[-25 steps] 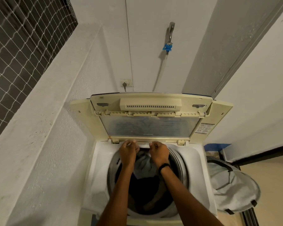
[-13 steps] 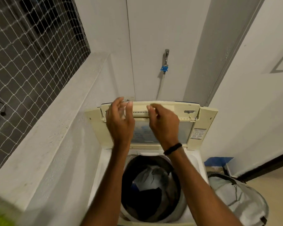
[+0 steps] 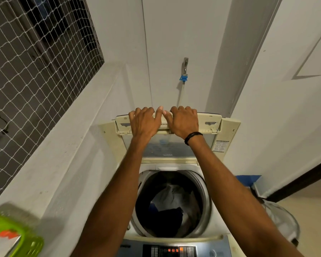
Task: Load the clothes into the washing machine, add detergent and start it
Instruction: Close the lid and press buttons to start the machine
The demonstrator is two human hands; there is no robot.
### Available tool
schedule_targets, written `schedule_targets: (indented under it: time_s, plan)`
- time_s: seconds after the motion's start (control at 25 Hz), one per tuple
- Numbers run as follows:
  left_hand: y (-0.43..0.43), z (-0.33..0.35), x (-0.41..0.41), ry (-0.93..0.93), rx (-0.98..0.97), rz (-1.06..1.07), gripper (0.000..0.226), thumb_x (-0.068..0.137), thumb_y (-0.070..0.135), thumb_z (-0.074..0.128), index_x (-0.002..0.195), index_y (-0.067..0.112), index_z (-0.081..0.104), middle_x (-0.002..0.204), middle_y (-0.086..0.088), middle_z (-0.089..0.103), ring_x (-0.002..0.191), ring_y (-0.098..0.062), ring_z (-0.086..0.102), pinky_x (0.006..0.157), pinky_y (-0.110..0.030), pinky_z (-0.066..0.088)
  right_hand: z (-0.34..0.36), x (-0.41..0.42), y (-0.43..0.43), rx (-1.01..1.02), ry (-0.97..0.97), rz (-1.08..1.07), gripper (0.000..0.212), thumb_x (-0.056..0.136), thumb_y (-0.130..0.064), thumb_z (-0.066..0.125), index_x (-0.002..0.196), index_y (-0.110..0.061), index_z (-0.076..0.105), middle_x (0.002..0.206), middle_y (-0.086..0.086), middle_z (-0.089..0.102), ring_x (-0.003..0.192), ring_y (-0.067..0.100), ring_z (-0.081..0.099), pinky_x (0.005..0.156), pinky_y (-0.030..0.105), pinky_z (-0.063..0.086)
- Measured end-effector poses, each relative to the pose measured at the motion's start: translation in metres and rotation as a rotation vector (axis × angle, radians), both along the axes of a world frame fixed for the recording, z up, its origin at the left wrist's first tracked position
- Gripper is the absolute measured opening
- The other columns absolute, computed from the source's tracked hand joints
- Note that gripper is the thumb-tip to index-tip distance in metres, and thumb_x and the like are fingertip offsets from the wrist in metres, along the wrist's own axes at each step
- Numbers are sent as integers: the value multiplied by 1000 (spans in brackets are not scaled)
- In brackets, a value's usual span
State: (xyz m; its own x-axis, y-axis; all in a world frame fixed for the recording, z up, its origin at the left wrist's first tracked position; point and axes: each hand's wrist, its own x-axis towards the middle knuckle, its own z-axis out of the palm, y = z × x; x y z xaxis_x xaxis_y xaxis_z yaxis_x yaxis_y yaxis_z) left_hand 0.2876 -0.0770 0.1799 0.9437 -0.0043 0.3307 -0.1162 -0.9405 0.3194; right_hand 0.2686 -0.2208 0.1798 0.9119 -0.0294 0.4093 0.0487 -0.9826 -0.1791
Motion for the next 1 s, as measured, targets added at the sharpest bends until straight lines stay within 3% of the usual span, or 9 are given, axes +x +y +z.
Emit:
schedule_targets:
  time_s: [0.36,0.48,0.64,0.76,0.84,1.0]
  plan:
    - [19,-8,-77,103,62,-10,79,94,71,16,94,21,77,97,-1,75,105,-21,59,91,-44,32,-17,-90,9,30,-20,47,56,98,-60,29,102,-21,68,88,5,68,85,27,59,77,39,38]
    - [25,-23,-120,119,106,-3,82,92,76,16,76,20,75,78,0,73,88,-21,60,87,-43,35,-30,-138,14,-14,34,64,50,96,-61,35,103,-23,66,89,4,67,84,26,59,75,38,37]
    - [41,-73,-185,191,104,-96,81,91,79,22,53,18,60,53,6,57,62,-14,54,90,-40,38,-73,-211,15,5,201,156,37,90,-59,45,100,-29,63,83,-1,61,79,21,56,72,33,35]
    - [54,-140,-237,403,159,-212,75,91,79,25,66,22,66,66,7,64,77,-13,59,94,-39,31,-137,-261,20,36,440,203,32,87,-57,52,96,-27,60,84,3,64,81,27,59,70,34,37]
    - [58,-182,-261,507,194,-270,67,91,76,27,75,24,65,79,7,67,89,-14,60,96,-39,30,-179,-283,24,73,569,196,33,90,-51,54,107,-25,62,93,7,66,89,30,59,74,35,37]
    - [58,-222,-269,586,201,-277,63,92,74,27,80,24,63,87,7,68,99,-15,59,99,-42,29,-217,-290,26,119,654,157,31,97,-30,46,122,-21,62,100,12,67,97,33,58,84,36,42]
